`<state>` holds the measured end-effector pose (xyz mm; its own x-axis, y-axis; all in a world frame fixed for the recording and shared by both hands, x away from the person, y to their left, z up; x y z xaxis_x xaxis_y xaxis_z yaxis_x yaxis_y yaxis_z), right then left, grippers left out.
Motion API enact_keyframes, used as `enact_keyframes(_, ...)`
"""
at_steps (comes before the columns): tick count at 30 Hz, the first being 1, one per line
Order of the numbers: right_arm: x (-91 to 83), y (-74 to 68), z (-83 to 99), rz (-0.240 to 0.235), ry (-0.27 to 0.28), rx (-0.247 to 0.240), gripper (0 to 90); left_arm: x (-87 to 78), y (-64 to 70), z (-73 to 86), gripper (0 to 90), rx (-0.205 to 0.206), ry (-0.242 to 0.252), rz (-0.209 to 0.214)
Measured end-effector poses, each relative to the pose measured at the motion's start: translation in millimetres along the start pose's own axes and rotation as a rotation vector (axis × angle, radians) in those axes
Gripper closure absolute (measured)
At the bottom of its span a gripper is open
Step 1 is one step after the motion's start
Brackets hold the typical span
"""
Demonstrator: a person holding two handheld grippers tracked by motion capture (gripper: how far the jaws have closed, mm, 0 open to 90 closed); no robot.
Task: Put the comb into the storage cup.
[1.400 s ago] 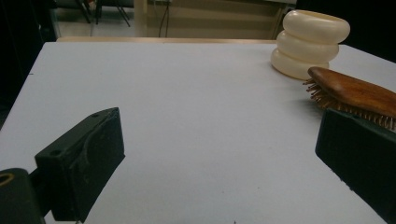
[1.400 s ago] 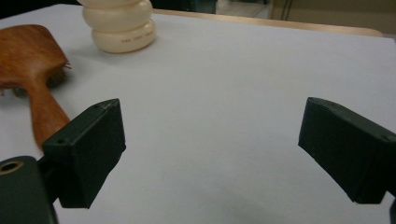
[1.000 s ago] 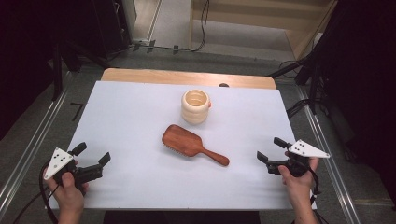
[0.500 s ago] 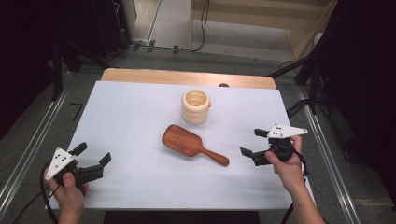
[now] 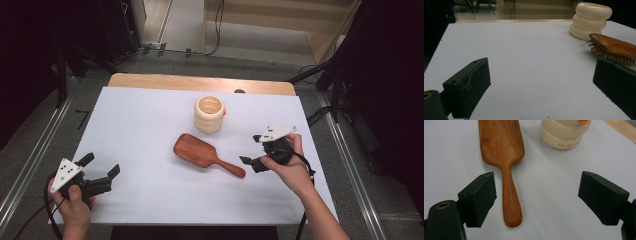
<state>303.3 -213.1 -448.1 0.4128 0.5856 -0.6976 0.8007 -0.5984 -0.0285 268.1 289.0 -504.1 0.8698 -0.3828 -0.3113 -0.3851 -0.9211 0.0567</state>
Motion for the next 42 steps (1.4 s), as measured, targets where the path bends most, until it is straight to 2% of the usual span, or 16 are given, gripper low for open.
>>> enact_keyframes(1,0.0,0.0,0.0,0.0,0.0,0.0,13.2,0.0,0.0,0.0,1.3,0.0,0.0,0.0)
enact_keyframes(6,15.7,-5.7,-11.3,-0.023,-0.08,-0.052,13.2,0.2,0.4,0.0,1.3,0.009,-0.004,0.004)
enact_keyframes(11,30.2,-10.6,-17.4,-0.059,-0.152,-0.07,13.6,0.4,0.9,0.1,1.3,0.01,-0.004,0.005)
enact_keyframes(16,45.8,-14.7,-20.1,-0.072,-0.239,-0.096,13.6,0.5,0.8,0.1,1.3,0.011,-0.004,0.007)
enact_keyframes(17,45.8,-14.7,-20.1,-0.072,-0.239,-0.096,13.6,0.5,0.8,0.1,1.3,0.011,-0.004,0.007)
enact_keyframes(18,52.3,-16.3,-20.4,-0.085,-0.275,-0.111,13.6,0.9,1.1,0.1,1.3,0.011,-0.001,0.009)
enact_keyframes(22,65.1,-19.4,-21.1,-0.096,-0.342,-0.135,13.7,0.9,1.3,0.1,1.3,0.014,-0.003,0.009)
enact_keyframes(23,67.3,-21.3,-21.3,-0.095,-0.37,-0.127,13.7,0.9,1.4,0.1,1.3,0.016,-0.004,0.009)
enact_keyframes(26,75.5,-21.9,-22.9,-0.117,-0.41,-0.143,14.2,1.0,1.6,0.1,1.3,0.015,-0.006,0.007)
enact_keyframes(31,86.2,-21.6,-26.4,-0.139,-0.443,-0.109,24.8,1.0,1.8,0.1,1.3,0.017,-0.008,0.008)
enact_keyframes(32,88.7,-22.3,-26.8,-0.13,-0.453,-0.092,27.3,1.0,1.9,0.1,1.3,0.018,-0.006,0.01)
enact_keyframes(35,94.7,-22.5,-27.4,-0.13,-0.478,-0.091,33.6,1.1,1.8,0.1,1.3,0.019,-0.007,0.01)
enact_keyframes(37,98.3,-23.2,-27.8,-0.116,-0.498,-0.069,39.1,1.1,2.1,0.2,1.3,0.022,-0.009,0.01)
enact_keyframes(38,98.3,-23.2,-27.8,-0.116,-0.498,-0.069,39.1,1.1,2.1,0.2,1.3,0.022,-0.009,0.01)
enact_keyframes(42,106.4,-22.5,-27.8,-0.114,-0.528,-0.067,48.9,1.2,2.2,0.2,1.3,0.026,-0.011,0.01)
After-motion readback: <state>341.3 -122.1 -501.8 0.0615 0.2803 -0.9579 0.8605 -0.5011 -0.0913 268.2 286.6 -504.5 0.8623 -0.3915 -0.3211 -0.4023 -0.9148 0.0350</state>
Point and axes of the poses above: each handheld gripper's, and its own axes: x roughly forward along the jaws, z roughly out of its underside, y roughly to its right, the point moved 3 cm from there along x, roughly forward along the jaws, and after that the axes turned 5 degrees about -z, right-handed, at the moved point
